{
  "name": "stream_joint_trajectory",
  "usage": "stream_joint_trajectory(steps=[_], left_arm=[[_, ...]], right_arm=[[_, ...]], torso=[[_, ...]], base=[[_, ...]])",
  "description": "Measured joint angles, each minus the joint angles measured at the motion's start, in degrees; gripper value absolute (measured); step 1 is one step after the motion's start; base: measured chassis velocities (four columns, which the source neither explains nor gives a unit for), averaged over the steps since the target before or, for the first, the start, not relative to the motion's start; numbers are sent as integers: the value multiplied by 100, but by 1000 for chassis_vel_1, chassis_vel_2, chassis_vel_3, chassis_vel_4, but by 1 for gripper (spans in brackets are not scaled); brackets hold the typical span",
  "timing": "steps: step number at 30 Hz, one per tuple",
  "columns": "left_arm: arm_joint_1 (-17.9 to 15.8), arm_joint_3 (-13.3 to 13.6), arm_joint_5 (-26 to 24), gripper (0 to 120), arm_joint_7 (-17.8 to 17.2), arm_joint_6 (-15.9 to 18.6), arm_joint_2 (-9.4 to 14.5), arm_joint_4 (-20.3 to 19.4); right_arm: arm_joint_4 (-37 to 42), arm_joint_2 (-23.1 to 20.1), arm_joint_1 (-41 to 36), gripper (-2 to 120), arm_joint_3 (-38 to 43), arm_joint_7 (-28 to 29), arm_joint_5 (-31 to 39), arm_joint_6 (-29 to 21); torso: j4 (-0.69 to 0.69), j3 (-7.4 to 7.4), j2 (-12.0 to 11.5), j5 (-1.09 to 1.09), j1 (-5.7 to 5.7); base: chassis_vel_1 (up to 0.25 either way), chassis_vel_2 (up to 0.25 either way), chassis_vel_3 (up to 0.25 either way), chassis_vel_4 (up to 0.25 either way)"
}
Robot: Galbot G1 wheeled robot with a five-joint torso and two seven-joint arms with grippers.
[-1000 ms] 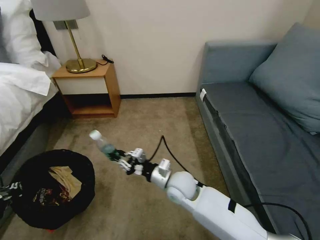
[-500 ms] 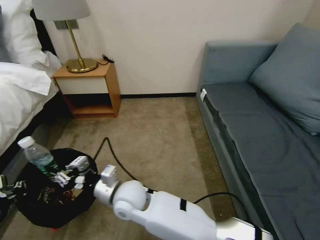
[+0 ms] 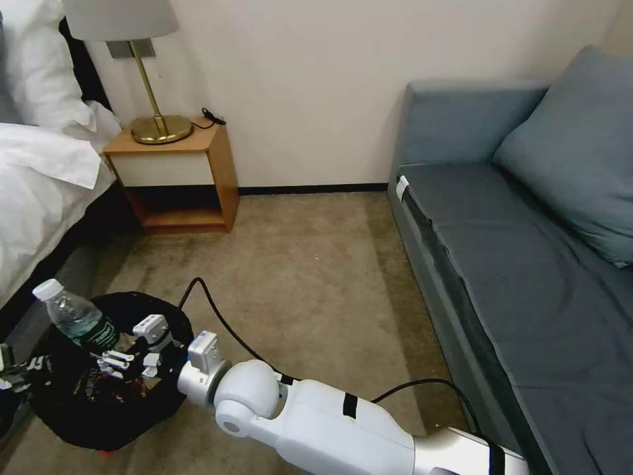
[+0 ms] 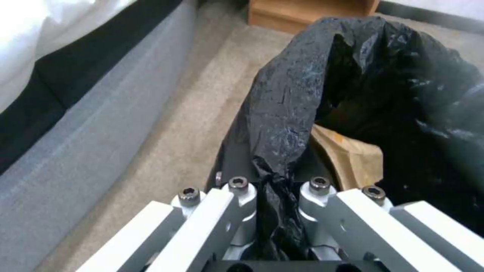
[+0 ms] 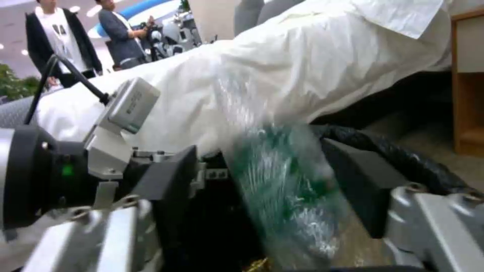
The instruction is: Pick up the trash bin, then pick up the garbage on the floor and place it into the trash bin.
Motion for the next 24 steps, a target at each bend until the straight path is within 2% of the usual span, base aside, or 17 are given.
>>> stream_joint_trajectory(steps=[1,4,8,16,19,24], left_arm=[[4,0,-2,6,-1,0,-2,0],[4,0,-4,6,-1,1,-4,0],[-4,-1,-38,6,-16,1,-12,0],[-24,44,-112,6,-52,-11,-39,92],[-109,102,-490,6,-234,-58,-24,199],[-172,188,-816,6,-366,-155,-14,395]], right_arm=[[19,-25,-4,75,0,-1,-45,0],[57,-55,-18,82,0,-1,-75,-8],[105,-118,-63,98,49,3,-208,-19],[345,-398,-246,100,330,38,-924,23],[596,-655,-434,100,662,74,-1357,49],[1018,-1033,-888,100,1241,84,-1670,50]], torso=[[0,0,0,0,0],[0,0,0,0,0],[0,0,0,1,0],[1,0,0,1,0],[1,0,0,1,0],[-1,0,0,2,0]], base=[[0,0,0,0],[0,0,0,0],[0,0,0,0],[0,0,0,0],[0,0,0,0],[0,0,0,0]])
